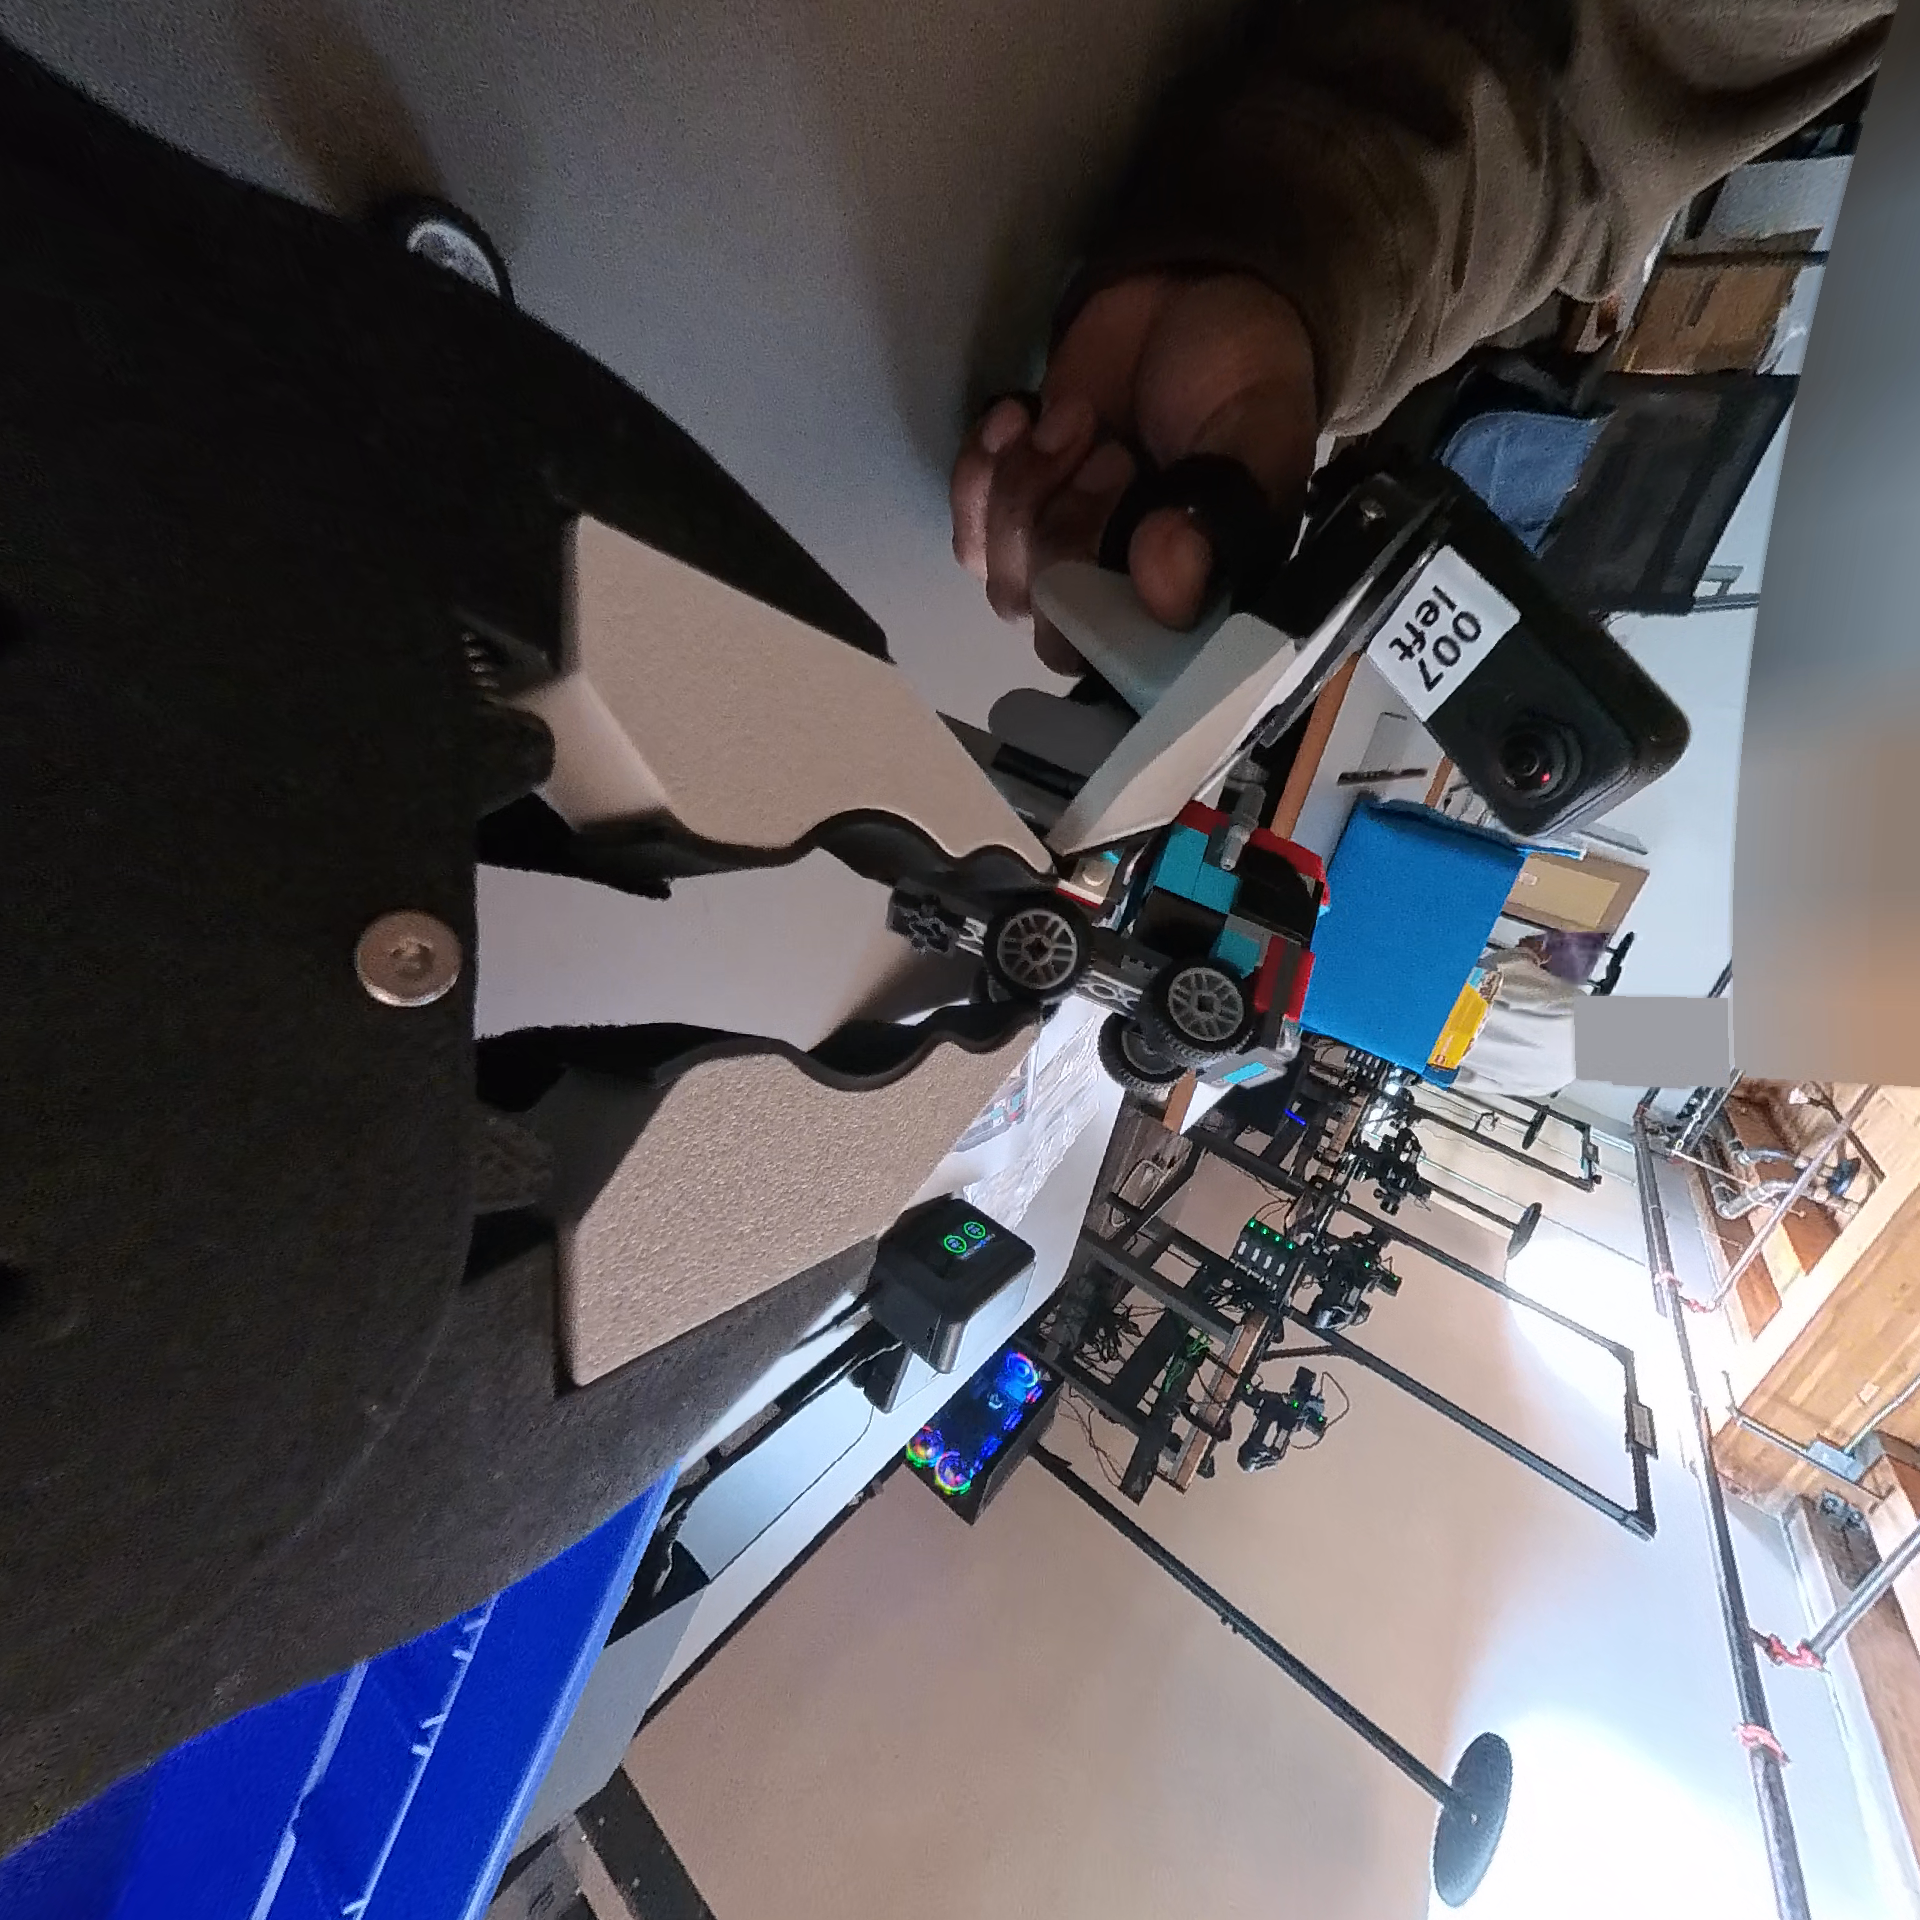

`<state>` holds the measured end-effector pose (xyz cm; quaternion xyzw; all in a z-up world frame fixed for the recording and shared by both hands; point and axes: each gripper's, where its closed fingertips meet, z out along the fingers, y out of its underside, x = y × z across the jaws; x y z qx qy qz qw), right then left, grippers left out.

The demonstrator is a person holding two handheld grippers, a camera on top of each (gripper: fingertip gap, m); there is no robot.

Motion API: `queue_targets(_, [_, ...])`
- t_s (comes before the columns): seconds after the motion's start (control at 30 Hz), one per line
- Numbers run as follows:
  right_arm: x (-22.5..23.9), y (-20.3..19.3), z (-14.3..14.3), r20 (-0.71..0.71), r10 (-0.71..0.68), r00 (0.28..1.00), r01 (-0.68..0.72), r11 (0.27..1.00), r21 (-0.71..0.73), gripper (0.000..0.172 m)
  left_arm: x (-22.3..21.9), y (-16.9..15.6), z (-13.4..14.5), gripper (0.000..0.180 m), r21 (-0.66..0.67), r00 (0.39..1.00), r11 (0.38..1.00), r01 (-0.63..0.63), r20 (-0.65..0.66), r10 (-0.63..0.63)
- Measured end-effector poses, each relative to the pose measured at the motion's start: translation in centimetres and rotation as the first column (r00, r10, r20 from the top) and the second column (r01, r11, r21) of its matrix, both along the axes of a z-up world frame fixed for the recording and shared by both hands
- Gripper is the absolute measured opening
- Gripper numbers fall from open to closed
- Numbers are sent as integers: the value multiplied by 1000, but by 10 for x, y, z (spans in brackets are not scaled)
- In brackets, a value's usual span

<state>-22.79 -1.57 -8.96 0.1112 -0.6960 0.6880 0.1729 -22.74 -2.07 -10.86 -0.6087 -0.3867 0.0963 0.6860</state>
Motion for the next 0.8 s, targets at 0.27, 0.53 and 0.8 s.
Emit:
queue_targets(0.27, [-3, -3, -4, -58, -56, 997, 57, 998, 14, 22, -3, -3, -4, 44, -41, 999, 999, -36, -1, 36])
queue_targets(0.53, [-7, -7, -12, -280, -149, 949, 182, 978, 98, 21, -6, -6, -11, 44, -115, 997, 990, -80, -12, 80])
queue_targets(0.8, [-9, -7, -19, -515, -152, 844, 305, 925, 227, 21, -7, -6, -18, 44, -213, 994, 971, -112, -40, 106])
